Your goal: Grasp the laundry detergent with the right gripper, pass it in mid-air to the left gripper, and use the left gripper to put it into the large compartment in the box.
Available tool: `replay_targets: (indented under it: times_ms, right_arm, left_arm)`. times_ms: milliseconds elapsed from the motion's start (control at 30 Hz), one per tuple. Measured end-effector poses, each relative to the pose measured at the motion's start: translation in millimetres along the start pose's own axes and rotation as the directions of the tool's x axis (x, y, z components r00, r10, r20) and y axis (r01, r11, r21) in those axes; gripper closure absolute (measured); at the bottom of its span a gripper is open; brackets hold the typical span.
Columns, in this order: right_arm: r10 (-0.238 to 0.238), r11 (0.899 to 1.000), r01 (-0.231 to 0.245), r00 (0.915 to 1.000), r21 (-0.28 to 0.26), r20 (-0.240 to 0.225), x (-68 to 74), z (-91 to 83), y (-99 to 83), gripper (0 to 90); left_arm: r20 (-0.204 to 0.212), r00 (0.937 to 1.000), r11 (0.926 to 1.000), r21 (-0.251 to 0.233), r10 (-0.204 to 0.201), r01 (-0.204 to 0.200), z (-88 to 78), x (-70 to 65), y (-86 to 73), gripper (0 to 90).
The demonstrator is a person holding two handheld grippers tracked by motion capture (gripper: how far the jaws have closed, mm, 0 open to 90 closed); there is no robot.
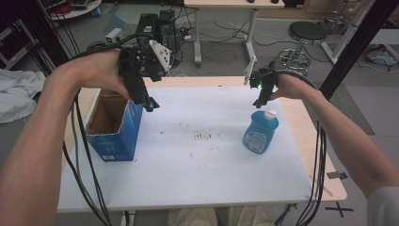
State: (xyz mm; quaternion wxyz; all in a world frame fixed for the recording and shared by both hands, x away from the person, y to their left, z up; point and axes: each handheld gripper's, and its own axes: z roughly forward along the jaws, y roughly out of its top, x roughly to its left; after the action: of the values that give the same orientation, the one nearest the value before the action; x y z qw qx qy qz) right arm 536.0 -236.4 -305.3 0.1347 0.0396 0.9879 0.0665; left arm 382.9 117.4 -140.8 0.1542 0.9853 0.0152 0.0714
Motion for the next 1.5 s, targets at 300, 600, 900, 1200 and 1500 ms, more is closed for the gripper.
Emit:
replay_targets:
  times_ms: [300, 600, 900, 1200, 1500]
  right_arm:
    - [0.044, 0.999, -0.044, 0.999, 0.026, 0.009, 0.5, -13.8, -17.7, 12.6]
    - [0.089, 0.995, -0.09, 0.9959, 0.053, 0.016, 4.7, -28.4, -43.4, 12.6]
    - [0.106, 0.991, -0.107, 0.9942, 0.081, 0.016, 22.1, -40.0, -63.5, 12.6]
    - [0.148, 0.981, -0.148, 0.9889, 0.122, 0.013, 46.5, -44.6, -73.3, 12.6]
    - [0.254, 0.964, -0.253, 0.9671, 0.077, -0.005, 67.1, -47.0, -82.7, 12.7]
  left_arm:
    - [0.002, 1.0, 1.0, -0.002, 0.0, 0.0, 2.6, 0.5, -2.9, 12.8]
    - [0.003, 0.9999, 0.9999, 0.006, -0.011, 0.011, 6.0, 3.9, -6.2, 12.8]
    - [0.004, 0.9999, 0.9999, 0.001, -0.01, 0.01, 7.0, 3.4, -6.8, 12.8]
    - [0.01, 0.9999, 1.0, -0.001, -0.01, 0.01, 12.5, 4.4, -5.6, 12.8]
    - [0.006, 0.9999, 0.9999, -0.003, -0.015, 0.015, 13.7, 5.9, -7.4, 12.8]
